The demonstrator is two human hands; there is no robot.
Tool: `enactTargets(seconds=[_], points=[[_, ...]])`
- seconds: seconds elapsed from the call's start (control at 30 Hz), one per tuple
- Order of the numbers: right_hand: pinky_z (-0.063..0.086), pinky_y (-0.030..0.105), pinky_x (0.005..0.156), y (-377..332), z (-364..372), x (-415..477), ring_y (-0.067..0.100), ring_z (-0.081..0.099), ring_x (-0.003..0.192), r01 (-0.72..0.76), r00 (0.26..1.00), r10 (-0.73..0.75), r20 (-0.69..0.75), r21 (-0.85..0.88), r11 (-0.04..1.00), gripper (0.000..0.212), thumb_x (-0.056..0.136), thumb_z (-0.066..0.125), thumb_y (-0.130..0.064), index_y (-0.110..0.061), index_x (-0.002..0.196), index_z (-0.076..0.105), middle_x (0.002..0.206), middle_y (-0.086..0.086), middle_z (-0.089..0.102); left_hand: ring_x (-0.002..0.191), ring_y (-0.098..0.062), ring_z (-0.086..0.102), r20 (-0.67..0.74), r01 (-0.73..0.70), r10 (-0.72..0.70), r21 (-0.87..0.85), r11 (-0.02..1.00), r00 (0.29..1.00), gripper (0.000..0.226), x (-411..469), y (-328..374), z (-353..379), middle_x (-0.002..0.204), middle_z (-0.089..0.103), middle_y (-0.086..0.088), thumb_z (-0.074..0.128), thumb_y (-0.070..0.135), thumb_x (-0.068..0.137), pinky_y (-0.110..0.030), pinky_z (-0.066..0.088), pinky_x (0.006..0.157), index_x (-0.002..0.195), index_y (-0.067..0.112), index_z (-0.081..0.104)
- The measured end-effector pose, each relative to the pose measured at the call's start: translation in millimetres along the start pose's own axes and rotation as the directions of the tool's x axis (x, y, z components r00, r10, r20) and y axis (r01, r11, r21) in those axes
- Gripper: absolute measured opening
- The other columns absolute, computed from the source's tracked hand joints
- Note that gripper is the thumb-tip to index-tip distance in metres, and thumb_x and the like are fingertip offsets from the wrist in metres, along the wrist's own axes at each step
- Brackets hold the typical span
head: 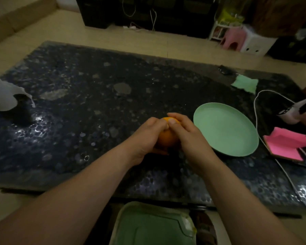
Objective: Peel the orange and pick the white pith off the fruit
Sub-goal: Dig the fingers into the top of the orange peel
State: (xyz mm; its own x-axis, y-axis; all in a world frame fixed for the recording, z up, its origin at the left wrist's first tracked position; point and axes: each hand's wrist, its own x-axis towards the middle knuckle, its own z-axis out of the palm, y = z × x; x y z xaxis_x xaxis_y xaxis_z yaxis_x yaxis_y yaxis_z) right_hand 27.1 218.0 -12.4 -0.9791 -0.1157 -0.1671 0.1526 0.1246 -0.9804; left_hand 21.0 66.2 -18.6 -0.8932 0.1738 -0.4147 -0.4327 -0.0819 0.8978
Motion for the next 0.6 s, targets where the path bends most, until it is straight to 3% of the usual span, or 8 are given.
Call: enactTargets(seconds=[0.13,0.2,0.27,0.37,0.47,0.6], points=[[0.059,0.026,0.082,6.3,6.9,9.6,0.009,0.072,0.106,-0.035,0.998,0.038,-0.056,0.054,0.998,0.021,0.101,0.066,-0.04,-0.042,0.122,0.07,0.12,-0.007,0.072,0.097,-0.022,0.068,-0.034,-0.032,0.034,0.074,0.997,0.999,0.042,7.2,-3.0,0.9,0.108,0.066,-0.004,0.061,0.054,0.084,-0.036,0.06,0.067,0.112,0.022,0.06],[0.061,0.034,0.089,8.5,9.0,14.0,0.012,0.073,0.109,-0.071,0.995,0.077,-0.062,0.095,0.993,0.025,0.099,0.068,-0.042,-0.041,0.124,0.069,0.121,-0.005,0.073,0.094,-0.019,0.068,-0.029,-0.033,0.037,0.128,0.991,0.999,0.052,10.0,-0.2,-3.6,0.105,0.067,-0.002,0.059,0.062,0.074,-0.035,0.057,0.067,0.111,0.026,0.061],[0.062,0.041,0.096,8.6,6.4,18.2,0.014,0.073,0.11,-0.123,0.991,0.129,-0.036,0.123,0.985,0.03,0.1,0.066,-0.042,-0.037,0.13,0.066,0.123,-0.004,0.073,0.09,-0.018,0.065,0.001,-0.056,0.056,0.174,0.983,0.998,0.048,13.5,1.7,-9.6,0.104,0.068,-0.002,0.056,0.061,0.079,-0.036,0.054,0.07,0.114,0.029,0.063],[0.063,0.047,0.094,3.2,-5.2,24.2,0.017,0.075,0.108,-0.181,0.983,0.178,0.052,0.043,0.983,0.03,0.101,0.065,-0.04,-0.036,0.131,0.065,0.123,-0.003,0.073,0.087,-0.019,0.062,0.0,-0.083,0.086,0.231,0.969,0.996,0.041,19.2,-1.2,-16.9,0.108,0.066,-0.005,0.049,0.059,0.096,-0.041,0.052,0.076,0.121,0.029,0.061],[0.066,0.045,0.084,-3.7,-18.5,27.0,0.02,0.076,0.102,-0.216,0.967,0.228,0.111,-0.107,0.971,0.023,0.099,0.068,-0.043,-0.039,0.121,0.066,0.12,-0.002,0.071,0.098,-0.015,0.062,0.0,-0.137,0.145,0.33,0.934,0.989,0.049,22.6,-5.0,-19.9,0.11,0.066,0.0,0.042,0.069,0.088,-0.051,0.052,0.101,0.11,0.028,0.061],[0.066,0.042,0.082,-4.2,-21.8,24.2,0.024,0.075,0.106,-0.258,0.928,0.279,0.245,-0.117,0.959,0.036,0.098,0.071,-0.037,-0.04,0.133,0.064,0.126,0.002,0.069,0.087,-0.014,0.059,0.03,-0.22,0.235,0.484,0.847,0.972,0.057,20.8,-2.0,-26.0,0.096,0.064,-0.005,0.034,0.071,0.088,-0.059,0.048,0.095,0.097,0.021,0.058]])
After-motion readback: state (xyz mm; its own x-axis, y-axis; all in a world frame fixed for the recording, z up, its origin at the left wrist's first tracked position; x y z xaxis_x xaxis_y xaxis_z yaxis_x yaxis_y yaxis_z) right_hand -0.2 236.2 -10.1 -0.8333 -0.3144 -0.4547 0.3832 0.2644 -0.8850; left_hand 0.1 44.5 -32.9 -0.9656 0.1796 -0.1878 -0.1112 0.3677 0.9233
